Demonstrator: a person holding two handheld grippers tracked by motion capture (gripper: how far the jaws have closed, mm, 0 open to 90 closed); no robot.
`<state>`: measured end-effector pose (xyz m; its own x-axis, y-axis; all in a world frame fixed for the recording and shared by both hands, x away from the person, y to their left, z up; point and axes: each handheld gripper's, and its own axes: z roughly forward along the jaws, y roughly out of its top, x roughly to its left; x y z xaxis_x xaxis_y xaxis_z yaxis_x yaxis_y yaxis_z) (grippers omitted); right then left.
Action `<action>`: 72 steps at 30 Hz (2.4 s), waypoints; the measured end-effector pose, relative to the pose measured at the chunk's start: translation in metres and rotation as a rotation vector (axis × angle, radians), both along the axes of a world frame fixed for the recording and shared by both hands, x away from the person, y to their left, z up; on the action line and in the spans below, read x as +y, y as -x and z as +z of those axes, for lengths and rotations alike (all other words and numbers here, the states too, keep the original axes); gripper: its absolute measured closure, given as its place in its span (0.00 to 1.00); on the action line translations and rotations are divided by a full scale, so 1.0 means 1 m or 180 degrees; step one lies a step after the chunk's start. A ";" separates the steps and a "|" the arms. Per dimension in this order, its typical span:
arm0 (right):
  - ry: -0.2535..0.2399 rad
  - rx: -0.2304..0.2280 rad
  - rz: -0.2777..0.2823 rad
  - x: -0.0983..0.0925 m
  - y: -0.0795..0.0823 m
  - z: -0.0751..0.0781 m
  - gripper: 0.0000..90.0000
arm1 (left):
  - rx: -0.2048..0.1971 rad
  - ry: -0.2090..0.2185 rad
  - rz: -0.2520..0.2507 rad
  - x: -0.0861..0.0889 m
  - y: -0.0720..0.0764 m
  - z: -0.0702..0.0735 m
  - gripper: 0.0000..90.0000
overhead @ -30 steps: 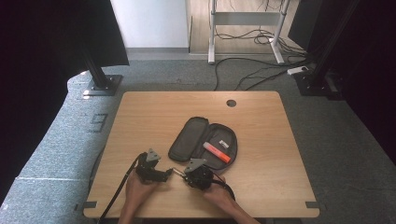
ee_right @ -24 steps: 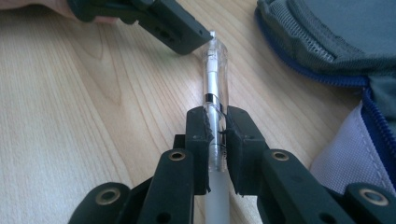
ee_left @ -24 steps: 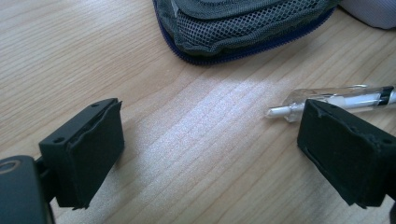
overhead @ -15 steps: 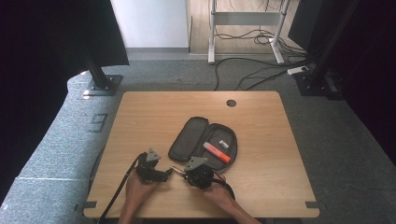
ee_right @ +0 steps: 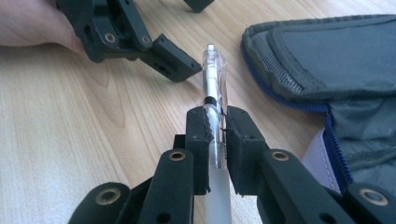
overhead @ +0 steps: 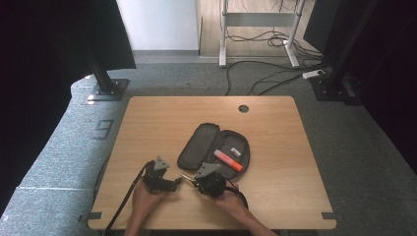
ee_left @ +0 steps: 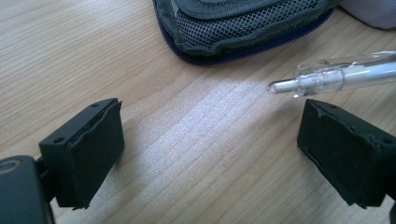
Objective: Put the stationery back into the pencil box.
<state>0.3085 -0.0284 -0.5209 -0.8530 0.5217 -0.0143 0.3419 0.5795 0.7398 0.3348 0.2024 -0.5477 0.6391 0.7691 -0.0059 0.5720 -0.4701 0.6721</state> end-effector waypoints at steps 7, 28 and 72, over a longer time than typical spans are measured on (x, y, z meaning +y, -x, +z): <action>-0.0040 -0.0023 0.0026 -0.001 0.001 0.009 0.87 | 0.0000 0.0000 -0.0001 0.000 0.000 0.000 0.07; -0.0148 -0.0171 -0.0121 -0.021 -0.010 0.038 0.87 | -0.0001 0.0008 0.0003 0.000 0.000 0.000 0.07; -0.0024 -0.0379 -0.0991 -0.101 -0.065 0.026 0.87 | 0.0002 -0.0001 -0.0003 0.000 0.000 0.000 0.07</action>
